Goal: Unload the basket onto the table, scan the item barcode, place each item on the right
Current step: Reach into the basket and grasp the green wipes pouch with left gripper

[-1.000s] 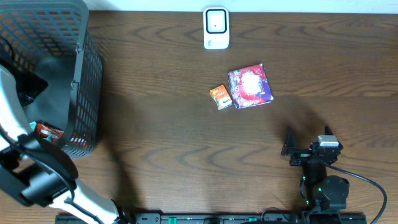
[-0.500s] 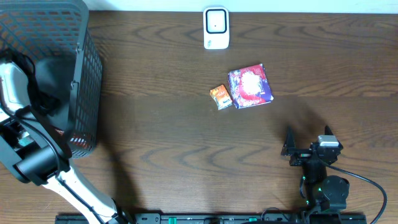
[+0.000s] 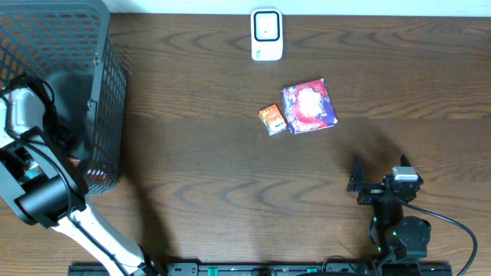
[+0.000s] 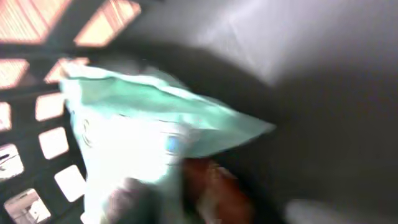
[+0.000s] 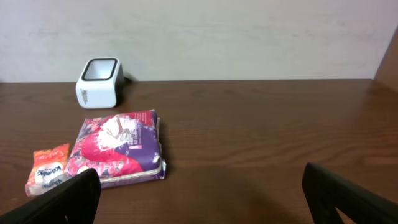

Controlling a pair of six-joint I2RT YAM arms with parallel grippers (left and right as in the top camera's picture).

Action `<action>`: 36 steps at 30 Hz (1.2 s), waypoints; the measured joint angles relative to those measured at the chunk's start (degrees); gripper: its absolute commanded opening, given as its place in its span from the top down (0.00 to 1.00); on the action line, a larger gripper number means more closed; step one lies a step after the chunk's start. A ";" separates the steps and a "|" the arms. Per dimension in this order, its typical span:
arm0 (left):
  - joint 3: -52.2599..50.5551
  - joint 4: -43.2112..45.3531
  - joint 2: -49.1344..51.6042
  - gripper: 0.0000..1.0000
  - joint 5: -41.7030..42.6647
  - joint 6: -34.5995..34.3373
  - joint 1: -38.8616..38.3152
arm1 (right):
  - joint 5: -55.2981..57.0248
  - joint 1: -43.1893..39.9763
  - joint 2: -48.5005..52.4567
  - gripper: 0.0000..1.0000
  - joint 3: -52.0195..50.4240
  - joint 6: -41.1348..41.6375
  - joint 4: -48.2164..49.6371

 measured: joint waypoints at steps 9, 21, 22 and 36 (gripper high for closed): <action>0.52 -2.75 -0.02 0.93 2.97 -0.02 0.04 | 0.00 0.00 0.00 0.01 0.00 0.00 0.00; 3.78 2.54 -14.47 0.93 20.92 1.46 0.13 | 0.00 0.00 0.00 0.01 0.00 0.00 0.00; 4.09 3.10 -16.31 0.93 21.68 1.46 0.11 | 0.00 0.00 0.00 0.01 0.00 0.00 0.00; 4.37 4.50 -24.87 0.92 24.52 3.43 0.04 | 0.00 0.00 0.00 0.01 0.00 0.00 0.00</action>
